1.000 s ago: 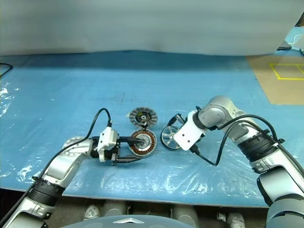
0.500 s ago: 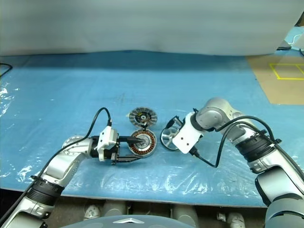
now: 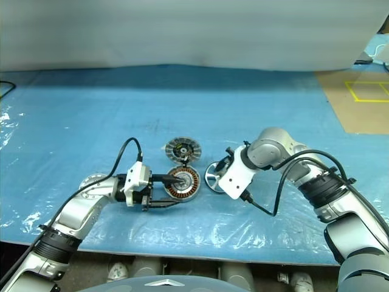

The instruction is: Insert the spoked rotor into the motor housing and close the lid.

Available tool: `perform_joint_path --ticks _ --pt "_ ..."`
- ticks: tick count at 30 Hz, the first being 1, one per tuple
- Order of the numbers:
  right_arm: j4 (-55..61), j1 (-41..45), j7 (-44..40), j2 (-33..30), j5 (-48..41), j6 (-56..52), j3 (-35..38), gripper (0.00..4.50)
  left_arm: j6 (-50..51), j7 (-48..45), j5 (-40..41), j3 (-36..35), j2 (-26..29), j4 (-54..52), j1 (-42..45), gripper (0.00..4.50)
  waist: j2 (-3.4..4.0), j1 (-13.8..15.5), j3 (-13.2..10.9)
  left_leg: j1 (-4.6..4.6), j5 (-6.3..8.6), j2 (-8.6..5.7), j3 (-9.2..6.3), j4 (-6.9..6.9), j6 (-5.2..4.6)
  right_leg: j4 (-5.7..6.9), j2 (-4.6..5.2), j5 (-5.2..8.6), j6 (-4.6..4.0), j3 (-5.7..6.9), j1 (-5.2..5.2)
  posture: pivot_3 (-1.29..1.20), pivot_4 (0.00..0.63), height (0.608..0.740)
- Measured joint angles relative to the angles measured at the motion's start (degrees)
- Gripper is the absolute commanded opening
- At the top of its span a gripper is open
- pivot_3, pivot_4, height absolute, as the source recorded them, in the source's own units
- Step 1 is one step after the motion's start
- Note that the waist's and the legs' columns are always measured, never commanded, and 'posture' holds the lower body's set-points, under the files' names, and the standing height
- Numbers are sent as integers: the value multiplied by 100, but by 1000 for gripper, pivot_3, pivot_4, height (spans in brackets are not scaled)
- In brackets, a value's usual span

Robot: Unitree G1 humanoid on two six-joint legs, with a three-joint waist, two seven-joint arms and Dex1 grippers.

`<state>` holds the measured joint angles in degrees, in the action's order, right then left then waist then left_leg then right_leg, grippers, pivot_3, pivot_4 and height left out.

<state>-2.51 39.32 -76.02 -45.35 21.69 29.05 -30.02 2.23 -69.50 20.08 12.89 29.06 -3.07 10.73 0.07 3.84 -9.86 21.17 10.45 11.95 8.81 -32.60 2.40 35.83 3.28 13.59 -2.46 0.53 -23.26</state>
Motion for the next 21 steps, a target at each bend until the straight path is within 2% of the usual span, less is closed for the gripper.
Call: perform_joint_path --ticks 2,6,15,21 --pt "-23 -20 14 0 30 2 -9 2100 -1 0 0 0 -4 2 0 2737 0 0 0 0 0 0 0 0 0 0 0 0 0 0 0 0 150 740" --pt "-100 -26 -31 0 29 -29 -27 1335 -2 -3 -1 0 -5 4 3 2737 -1 0 1 -5 0 1 0 0 0 0 -1 0 0 0 4 0 150 740" --pt "-84 -148 33 -8 -120 -441 113 1331 109 22 174 -97 -110 13 160 2737 -2 2 1 -4 0 0 0 -2 0 1 0 0 0 0 5 0 150 740" --pt "359 -681 71 -153 -645 -1615 677 1331 462 77 451 -308 -158 45 498 2737 -2 16 0 -1 0 -2 -1 2 0 -4 0 0 0 0 4 0 150 740"
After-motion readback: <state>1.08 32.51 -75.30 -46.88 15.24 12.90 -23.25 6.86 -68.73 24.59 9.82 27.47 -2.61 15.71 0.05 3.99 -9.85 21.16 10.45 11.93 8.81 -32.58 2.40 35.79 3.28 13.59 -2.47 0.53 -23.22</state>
